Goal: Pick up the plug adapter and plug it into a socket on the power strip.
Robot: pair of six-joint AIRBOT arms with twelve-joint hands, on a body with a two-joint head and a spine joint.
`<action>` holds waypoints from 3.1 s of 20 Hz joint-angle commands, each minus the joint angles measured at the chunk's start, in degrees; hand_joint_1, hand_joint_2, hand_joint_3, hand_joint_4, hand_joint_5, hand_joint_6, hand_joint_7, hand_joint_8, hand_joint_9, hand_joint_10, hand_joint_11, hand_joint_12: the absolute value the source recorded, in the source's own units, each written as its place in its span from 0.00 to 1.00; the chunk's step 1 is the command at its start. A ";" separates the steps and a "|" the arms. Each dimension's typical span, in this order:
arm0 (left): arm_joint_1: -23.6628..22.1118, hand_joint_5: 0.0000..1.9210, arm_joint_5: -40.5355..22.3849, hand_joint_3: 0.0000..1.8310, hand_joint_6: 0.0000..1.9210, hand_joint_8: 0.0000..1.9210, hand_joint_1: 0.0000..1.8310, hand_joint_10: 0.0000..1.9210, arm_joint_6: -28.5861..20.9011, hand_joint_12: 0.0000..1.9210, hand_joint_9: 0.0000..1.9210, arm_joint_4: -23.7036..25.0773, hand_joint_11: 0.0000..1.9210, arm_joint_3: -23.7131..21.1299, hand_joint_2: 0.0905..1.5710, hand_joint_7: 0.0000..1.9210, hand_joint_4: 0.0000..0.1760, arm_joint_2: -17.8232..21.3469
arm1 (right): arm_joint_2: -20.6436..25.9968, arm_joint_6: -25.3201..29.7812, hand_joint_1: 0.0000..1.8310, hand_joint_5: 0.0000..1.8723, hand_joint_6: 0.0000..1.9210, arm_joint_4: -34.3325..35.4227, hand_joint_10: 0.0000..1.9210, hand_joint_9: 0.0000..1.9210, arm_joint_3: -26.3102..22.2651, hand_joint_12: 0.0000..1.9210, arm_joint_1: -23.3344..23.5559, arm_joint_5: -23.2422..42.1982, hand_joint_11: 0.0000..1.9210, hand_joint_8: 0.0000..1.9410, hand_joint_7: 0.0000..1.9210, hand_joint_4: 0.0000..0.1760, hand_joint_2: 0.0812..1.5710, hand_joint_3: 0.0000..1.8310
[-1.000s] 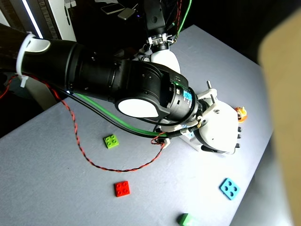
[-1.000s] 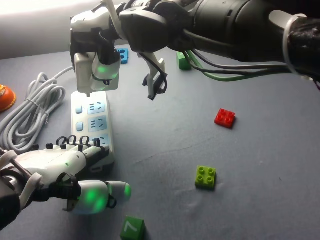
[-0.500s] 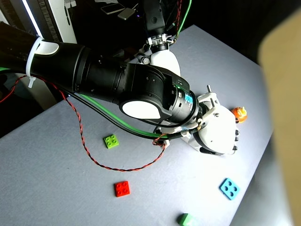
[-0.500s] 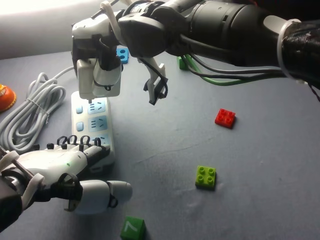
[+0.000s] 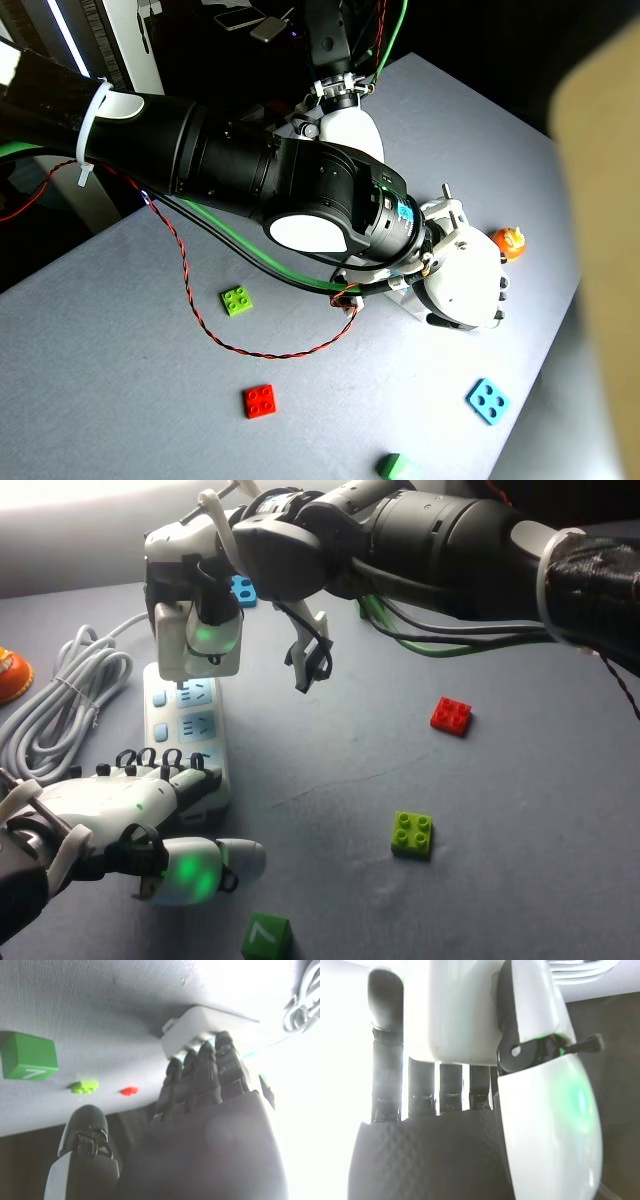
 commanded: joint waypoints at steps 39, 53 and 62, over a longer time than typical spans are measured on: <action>-0.64 0.00 -0.84 0.00 0.00 0.00 0.00 0.00 -0.17 0.00 0.00 1.52 0.00 0.86 0.77 0.00 0.00 -1.29 | -0.59 0.25 0.69 0.51 0.45 -2.86 0.57 0.48 1.12 0.74 -0.77 7.07 0.42 0.57 0.52 0.00 0.69 0.00; -0.53 0.00 -1.01 0.00 0.00 0.00 0.00 0.00 -0.31 0.00 0.00 1.52 0.00 1.02 0.77 0.00 0.00 -1.33 | -0.59 0.52 0.75 0.45 0.52 -2.86 0.68 0.47 1.03 0.75 -0.62 4.20 0.43 0.57 0.49 0.00 0.71 0.00; -0.63 0.00 -1.01 0.00 0.00 0.00 0.00 0.00 -0.31 0.00 0.00 1.52 0.00 1.07 0.77 0.00 0.00 -1.33 | -0.76 0.49 0.68 0.53 0.44 -2.89 0.54 0.48 0.92 0.75 0.02 4.81 0.42 0.58 0.52 0.00 0.69 0.00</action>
